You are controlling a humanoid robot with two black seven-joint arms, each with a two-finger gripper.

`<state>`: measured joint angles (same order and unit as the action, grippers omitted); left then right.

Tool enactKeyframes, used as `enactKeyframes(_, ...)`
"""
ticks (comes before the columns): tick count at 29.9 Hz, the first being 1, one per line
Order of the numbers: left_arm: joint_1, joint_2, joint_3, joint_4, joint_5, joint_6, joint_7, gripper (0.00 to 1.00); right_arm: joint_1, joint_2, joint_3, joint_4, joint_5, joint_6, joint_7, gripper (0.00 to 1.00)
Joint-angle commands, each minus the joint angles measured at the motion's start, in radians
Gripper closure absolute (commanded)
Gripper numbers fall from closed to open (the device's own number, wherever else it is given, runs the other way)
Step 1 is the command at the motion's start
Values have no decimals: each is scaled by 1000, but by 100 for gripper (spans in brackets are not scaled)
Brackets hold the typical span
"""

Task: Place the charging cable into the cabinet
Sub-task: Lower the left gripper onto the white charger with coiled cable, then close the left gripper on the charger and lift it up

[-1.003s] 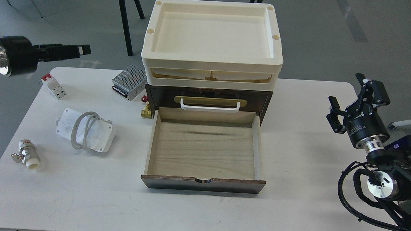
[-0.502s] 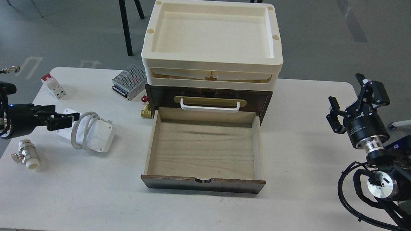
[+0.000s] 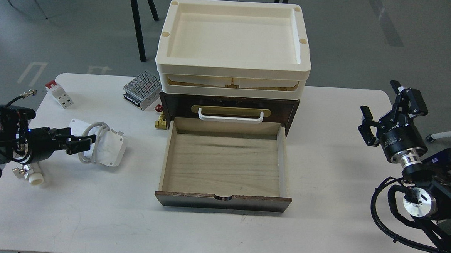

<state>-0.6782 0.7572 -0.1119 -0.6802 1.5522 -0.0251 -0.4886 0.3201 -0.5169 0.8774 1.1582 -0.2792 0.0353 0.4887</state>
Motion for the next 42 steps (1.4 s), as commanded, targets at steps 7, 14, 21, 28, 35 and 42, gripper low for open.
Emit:
enactKeyframes(7,11,-16,1,19,0,37,0,34,0,0,0,0,0,0,0,1)
enactKeyframes(14,12,-9,43,19,11,37,0,88,0,0,0,0,0,0,0,1)
enactKeyframes(21,8,-9,44,16,11,37,0,99,0,0,0,0,0,0,0,1)
enactKeyframes(28,5,2,43,2,6,37,0,100,0,0,0,0,0,0,0,1)
enactKeyframes(35,-6,86,-17,-19,-39,33,0,100,-1,0,0,0,0,0,0,1)
enactKeyframes(42,-6,134,-153,-21,-207,24,0,100,-1,0,0,0,0,0,0,1)
